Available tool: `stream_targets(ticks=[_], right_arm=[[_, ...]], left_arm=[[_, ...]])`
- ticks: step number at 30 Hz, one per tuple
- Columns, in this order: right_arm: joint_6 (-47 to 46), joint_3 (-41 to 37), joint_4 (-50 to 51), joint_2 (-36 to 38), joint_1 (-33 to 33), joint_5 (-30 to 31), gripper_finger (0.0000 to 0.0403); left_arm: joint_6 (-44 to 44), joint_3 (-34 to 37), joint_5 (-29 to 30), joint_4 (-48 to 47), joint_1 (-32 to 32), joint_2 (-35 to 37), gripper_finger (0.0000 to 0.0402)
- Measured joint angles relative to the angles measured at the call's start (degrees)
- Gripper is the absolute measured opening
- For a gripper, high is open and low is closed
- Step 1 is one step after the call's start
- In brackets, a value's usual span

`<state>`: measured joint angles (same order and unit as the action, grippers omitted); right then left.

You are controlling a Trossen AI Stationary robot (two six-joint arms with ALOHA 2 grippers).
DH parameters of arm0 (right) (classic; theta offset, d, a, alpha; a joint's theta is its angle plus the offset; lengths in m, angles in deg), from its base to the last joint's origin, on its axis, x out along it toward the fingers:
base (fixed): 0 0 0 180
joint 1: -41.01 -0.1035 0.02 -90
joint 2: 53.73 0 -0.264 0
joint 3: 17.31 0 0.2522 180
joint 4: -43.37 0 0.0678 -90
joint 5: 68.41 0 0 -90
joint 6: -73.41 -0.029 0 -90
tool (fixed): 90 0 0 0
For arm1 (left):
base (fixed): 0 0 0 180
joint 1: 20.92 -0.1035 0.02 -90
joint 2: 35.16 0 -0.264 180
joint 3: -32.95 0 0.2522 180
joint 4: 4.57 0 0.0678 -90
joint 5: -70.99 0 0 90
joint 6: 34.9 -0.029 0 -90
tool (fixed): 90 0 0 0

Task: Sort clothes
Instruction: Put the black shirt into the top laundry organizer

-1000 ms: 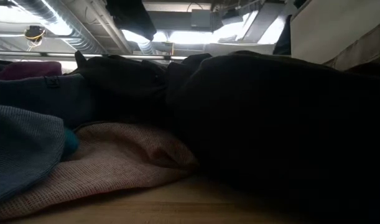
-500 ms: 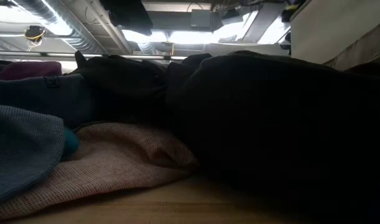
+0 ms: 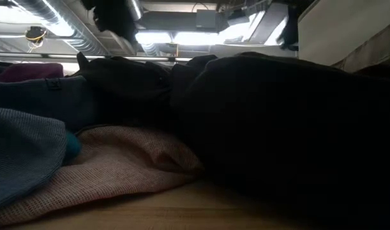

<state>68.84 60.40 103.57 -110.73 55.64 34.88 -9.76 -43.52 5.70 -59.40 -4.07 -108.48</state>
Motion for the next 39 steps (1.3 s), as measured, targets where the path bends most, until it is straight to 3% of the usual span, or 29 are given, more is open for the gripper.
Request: stream_targets(ticks=[5, 13, 21, 30, 39], right_arm=[[-1.5, -0.3, -10.4, -0.9, -4.2, -14.5, 0.0328], [-4.4, -0.9, -29.2, -8.3, -11.9, -22.9, 0.0328], [-0.7, 2.3, -36.0, -22.4, -19.6, -21.4, 0.0328], [0.9, 14.1, -27.9, -40.3, -21.4, -18.3, 0.0328], [3.8, 17.0, -19.3, -48.4, -23.1, -18.0, 0.0328]], left_arm=[[3.0, 4.7, 0.0, 3.2, 2.4, 0.0, 0.0172], [3.5, 11.4, -0.1, 16.7, 7.7, 0.0, 0.0172], [9.3, 15.9, -0.1, 15.8, 11.4, 0.0, 0.0172], [9.0, 19.7, 0.0, 16.1, 11.6, 0.0, 0.0172], [7.4, 22.5, 0.7, 16.6, 11.6, 0.0, 0.0172]])
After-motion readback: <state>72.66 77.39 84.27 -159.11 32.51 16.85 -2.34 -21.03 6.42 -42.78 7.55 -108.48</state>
